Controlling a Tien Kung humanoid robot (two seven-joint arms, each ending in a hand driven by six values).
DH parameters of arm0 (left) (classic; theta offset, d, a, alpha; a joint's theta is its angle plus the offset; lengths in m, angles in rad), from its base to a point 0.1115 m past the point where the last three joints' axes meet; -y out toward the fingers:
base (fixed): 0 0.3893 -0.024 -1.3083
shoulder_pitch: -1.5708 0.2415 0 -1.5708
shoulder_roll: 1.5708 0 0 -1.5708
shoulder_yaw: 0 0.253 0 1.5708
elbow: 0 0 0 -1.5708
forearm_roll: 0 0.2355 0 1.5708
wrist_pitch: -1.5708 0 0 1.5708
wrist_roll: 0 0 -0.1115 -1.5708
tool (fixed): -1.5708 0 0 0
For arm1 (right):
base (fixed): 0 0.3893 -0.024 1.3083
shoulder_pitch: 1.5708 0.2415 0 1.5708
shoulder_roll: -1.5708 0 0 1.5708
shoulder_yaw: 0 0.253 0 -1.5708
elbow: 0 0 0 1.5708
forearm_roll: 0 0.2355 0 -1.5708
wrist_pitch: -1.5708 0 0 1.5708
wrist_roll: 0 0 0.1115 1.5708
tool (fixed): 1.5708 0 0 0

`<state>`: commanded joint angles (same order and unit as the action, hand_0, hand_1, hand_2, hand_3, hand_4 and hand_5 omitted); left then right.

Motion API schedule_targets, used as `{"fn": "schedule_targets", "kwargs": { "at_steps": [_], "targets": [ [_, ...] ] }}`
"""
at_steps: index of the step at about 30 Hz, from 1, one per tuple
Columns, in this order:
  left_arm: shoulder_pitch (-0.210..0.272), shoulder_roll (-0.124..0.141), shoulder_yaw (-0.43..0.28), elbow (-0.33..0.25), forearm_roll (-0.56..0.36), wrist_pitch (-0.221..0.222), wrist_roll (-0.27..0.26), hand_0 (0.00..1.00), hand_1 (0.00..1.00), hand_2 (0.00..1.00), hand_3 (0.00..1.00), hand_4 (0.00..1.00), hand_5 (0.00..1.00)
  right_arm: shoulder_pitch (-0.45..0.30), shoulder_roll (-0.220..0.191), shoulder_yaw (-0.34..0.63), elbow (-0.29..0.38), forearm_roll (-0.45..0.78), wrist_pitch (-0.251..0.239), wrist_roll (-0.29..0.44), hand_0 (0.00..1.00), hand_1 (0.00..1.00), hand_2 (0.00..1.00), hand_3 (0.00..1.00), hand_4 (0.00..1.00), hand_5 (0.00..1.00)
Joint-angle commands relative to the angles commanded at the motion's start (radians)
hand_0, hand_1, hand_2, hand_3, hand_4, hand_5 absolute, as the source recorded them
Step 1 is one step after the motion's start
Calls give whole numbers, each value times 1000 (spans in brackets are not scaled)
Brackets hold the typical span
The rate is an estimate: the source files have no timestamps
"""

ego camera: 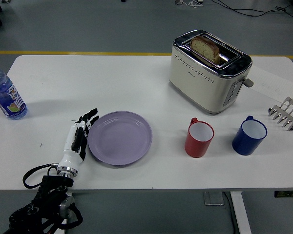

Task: Push plate across desktop

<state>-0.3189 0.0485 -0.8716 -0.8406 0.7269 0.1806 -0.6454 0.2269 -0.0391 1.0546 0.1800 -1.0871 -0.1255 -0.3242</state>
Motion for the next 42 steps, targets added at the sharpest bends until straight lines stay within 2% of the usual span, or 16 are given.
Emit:
{"fn": "schedule_targets", "kwargs": {
  "at_steps": [17,23,34,42],
  "targets": [
    [-64,1,210,-31,-62,-14,0,869,882,912,809,423,998,-7,-2,-17,0,17,-1,1,530,502,601,550,248,193],
    [-75,0,245,-37,-68,-16,0,869,882,913,810,425,998,-8,-2,-25,0,27,-3,1,530,502,601,550,248,193],
    [-76,0,220,-43,-72,-1,0,869,884,914,810,421,998,-10,0,-36,0,38,-4,0,531,503,601,551,247,192],
    [-60,-3,113,-61,-43,21,0,870,884,916,809,421,998,-9,-1,-47,0,50,-6,1,531,503,600,551,247,192]
  ]
}}
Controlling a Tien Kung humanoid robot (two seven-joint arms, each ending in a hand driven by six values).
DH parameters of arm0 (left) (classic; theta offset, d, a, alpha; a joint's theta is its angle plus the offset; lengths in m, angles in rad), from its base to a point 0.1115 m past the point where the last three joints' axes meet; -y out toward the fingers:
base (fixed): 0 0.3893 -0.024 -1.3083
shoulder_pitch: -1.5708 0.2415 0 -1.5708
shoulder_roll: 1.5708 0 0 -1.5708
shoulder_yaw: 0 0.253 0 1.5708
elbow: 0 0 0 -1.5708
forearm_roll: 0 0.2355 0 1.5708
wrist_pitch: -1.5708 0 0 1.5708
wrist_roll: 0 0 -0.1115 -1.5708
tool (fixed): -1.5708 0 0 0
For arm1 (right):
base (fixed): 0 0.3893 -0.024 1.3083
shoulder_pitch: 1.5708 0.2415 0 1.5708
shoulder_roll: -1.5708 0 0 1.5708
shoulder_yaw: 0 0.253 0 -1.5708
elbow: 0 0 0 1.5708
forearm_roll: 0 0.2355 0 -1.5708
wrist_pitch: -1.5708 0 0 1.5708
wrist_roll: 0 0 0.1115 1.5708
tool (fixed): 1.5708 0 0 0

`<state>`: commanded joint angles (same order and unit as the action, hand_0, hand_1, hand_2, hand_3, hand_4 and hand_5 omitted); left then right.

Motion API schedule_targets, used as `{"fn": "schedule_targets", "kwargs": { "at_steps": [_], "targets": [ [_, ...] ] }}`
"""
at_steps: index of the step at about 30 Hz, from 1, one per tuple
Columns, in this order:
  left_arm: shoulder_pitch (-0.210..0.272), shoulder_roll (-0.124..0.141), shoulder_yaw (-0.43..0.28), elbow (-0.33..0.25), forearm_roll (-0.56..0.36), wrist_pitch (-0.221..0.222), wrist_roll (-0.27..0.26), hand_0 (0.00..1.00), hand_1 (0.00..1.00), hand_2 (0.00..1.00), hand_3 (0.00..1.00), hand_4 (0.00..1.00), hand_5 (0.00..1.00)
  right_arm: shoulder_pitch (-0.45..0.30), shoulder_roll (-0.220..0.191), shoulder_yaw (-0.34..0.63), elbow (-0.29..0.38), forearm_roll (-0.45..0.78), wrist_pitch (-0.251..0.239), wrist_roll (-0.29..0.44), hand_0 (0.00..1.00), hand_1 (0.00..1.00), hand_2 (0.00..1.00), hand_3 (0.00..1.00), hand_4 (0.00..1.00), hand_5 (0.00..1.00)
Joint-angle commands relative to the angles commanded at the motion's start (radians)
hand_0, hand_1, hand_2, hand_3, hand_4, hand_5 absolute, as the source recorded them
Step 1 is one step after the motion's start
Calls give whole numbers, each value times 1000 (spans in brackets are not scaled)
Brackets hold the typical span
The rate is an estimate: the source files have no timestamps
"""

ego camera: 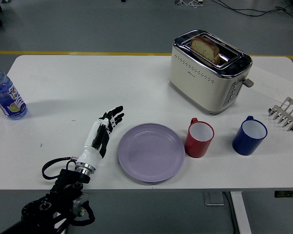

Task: Push plate across desktop

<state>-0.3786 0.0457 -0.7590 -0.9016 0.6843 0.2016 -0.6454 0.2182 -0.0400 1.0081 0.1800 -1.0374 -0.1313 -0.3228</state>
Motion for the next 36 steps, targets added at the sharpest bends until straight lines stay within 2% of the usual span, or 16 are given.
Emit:
{"fn": "schedule_targets", "kwargs": {
  "at_steps": [4,6,7,9,10,12,13,18,19,21,24,25,27,30,32,36],
  "targets": [
    [25,8,-122,-29,48,35,0,862,874,910,798,425,998,3,-4,-5,0,12,0,2,531,502,601,550,248,192],
    [39,22,-201,-50,77,32,0,862,874,910,798,425,998,4,-6,-7,0,18,0,3,531,502,601,550,248,192],
    [43,27,-228,-55,83,28,0,754,742,757,644,432,998,5,-6,-8,0,20,1,4,531,503,601,551,247,194],
    [48,33,-260,-63,89,21,1,754,742,757,644,432,998,5,-7,-8,0,22,1,4,531,503,601,551,247,194],
    [59,47,-301,-83,102,3,2,754,742,757,644,432,998,5,-8,-9,0,27,1,5,531,503,601,551,247,194],
    [76,68,-375,-112,110,-25,44,754,742,757,644,432,998,6,-10,-11,0,32,1,6,531,503,601,551,247,194],
    [89,82,-413,-130,99,-47,74,720,710,693,612,432,998,6,-11,-10,0,32,0,7,531,503,601,551,247,195],
    [126,129,-583,-174,56,-135,261,720,710,693,612,432,998,4,-15,-8,0,34,0,8,531,503,601,551,247,195],
    [130,134,-609,-177,53,-152,300,526,632,653,602,444,998,4,-16,-7,0,34,0,8,531,503,601,550,249,196],
    [138,144,-644,-181,51,-178,377,526,632,653,602,444,998,3,-17,-5,0,33,0,8,531,503,601,550,249,196],
    [161,166,-721,-193,3,-255,485,526,632,653,602,444,998,1,-18,-1,0,31,0,8,531,503,601,550,249,196],
    [166,171,-743,-195,-28,-285,521,560,665,669,625,451,998,0,-18,0,0,31,-1,8,531,503,601,551,249,196],
    [168,174,-754,-196,-49,-304,561,560,665,669,625,451,998,0,-18,0,0,31,-1,8,531,503,601,551,249,196],
    [197,197,-837,-178,-172,-412,679,560,665,669,625,451,998,2,-21,-9,0,46,-1,12,531,503,601,551,249,196],
    [209,202,-862,-178,-221,-443,722,579,681,687,644,473,998,3,-23,-14,0,57,-2,14,531,503,601,550,249,197],
    [225,204,-891,-182,-246,-471,747,579,681,687,644,473,998,5,-27,-16,0,70,-3,18,531,503,601,550,249,197]
  ]
}}
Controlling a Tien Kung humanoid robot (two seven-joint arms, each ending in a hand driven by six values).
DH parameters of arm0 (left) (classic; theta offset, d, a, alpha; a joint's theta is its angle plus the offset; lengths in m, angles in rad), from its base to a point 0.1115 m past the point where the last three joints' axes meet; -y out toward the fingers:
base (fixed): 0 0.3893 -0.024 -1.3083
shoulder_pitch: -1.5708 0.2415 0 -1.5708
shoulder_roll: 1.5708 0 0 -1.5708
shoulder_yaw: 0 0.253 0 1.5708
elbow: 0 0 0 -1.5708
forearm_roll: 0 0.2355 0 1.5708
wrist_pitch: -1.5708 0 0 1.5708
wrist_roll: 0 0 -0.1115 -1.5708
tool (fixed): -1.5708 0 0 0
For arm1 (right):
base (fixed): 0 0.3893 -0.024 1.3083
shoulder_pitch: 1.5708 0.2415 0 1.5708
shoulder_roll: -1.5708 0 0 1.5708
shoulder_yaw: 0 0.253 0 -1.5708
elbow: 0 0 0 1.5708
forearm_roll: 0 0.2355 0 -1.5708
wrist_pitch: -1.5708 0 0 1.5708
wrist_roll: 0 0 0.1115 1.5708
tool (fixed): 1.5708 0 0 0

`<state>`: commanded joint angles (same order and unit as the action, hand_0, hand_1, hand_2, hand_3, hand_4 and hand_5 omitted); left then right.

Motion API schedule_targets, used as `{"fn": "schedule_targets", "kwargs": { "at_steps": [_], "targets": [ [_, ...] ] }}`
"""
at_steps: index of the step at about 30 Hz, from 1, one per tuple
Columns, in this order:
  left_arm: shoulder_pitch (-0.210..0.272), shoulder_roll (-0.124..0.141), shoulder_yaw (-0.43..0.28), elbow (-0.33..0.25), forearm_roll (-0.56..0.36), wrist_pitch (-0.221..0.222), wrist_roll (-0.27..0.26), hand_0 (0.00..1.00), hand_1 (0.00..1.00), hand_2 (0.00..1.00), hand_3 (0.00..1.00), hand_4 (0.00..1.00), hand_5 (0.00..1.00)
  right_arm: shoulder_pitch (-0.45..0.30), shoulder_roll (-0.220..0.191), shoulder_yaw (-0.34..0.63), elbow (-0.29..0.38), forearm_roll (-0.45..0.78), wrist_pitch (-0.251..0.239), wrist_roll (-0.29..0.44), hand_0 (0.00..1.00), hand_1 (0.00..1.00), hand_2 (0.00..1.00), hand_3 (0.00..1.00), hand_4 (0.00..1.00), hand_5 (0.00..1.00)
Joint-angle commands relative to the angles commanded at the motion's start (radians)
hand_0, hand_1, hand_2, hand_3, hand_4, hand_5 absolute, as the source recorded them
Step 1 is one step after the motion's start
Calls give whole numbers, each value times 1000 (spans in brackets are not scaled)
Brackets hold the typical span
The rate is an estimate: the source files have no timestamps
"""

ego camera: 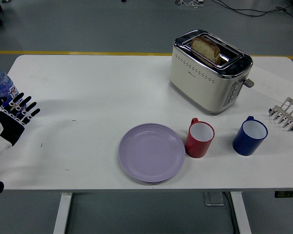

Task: Push plate across desktop

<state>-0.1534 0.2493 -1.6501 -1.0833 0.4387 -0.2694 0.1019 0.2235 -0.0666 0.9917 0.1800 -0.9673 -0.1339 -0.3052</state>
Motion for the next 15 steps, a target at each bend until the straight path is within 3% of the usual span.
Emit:
{"fn": "schedule_targets", "kwargs": {
  "at_steps": [15],
  "targets": [
    [7,-23,-11,17,-8,-4,-23,601,695,697,657,495,998,6,-8,19,0,-8,0,4,532,503,605,551,250,196]
  ]
}}
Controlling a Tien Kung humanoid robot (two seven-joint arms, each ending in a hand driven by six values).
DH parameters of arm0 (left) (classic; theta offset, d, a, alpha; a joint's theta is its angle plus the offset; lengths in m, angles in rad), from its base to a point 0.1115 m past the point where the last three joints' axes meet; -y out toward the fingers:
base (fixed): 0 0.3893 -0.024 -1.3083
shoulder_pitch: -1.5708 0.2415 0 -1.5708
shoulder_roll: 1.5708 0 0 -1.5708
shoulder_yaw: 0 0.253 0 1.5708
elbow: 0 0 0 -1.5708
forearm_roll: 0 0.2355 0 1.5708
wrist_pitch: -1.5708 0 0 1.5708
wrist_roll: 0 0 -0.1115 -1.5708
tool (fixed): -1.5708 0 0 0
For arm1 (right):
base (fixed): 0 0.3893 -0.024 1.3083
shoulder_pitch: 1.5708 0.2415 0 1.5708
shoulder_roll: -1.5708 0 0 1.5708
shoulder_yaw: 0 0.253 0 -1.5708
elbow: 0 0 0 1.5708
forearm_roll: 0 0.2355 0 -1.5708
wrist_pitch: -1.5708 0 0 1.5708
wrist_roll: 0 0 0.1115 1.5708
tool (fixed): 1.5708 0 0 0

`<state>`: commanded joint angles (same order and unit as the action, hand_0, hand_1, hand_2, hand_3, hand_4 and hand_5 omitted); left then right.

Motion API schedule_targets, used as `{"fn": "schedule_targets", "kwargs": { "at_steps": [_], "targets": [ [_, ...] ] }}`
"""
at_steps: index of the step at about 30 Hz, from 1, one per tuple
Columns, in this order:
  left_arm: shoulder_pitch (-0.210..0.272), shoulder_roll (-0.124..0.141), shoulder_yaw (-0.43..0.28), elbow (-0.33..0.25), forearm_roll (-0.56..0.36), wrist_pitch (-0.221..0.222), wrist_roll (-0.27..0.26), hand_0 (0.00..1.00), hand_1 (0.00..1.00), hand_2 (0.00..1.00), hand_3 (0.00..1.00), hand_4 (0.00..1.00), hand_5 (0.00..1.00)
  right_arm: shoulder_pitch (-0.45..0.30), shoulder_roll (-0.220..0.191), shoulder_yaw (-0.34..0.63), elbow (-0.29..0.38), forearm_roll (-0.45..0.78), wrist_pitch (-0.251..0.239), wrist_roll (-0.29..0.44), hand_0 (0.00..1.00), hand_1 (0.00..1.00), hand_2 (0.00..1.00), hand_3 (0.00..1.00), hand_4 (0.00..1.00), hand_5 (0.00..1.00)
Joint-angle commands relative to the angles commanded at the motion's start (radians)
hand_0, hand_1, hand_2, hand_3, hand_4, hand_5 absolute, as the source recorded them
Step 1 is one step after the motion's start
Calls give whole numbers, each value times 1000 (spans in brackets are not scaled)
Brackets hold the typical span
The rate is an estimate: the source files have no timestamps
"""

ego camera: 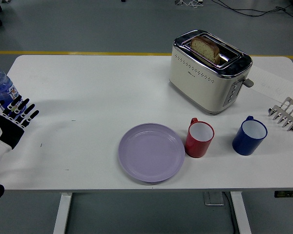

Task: Push plate across desktop

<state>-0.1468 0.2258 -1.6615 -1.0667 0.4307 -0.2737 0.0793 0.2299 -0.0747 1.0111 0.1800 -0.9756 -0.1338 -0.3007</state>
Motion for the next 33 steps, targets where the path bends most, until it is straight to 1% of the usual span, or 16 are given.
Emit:
{"fn": "schedule_targets", "kwargs": {
  "at_steps": [3,4,10,22,33],
  "targets": [
    [0,1,-5,1,-1,0,-4,601,695,697,657,495,998,0,0,-2,0,2,0,0,532,503,605,551,250,196],
    [0,1,-5,1,-1,0,-4,601,695,697,664,519,998,1,0,-2,0,2,0,0,532,503,606,551,251,195],
    [-2,-2,-6,5,3,1,-15,601,695,697,665,529,998,3,-1,-8,0,9,-1,-1,532,503,605,551,252,195],
    [1,-3,-5,4,2,4,-31,602,695,696,666,533,998,4,-1,-9,0,12,-2,1,532,503,605,551,254,196],
    [-1,-3,-7,7,6,6,-33,605,695,698,666,533,998,7,-2,-14,0,19,-3,2,531,503,606,551,254,196]
  ]
}}
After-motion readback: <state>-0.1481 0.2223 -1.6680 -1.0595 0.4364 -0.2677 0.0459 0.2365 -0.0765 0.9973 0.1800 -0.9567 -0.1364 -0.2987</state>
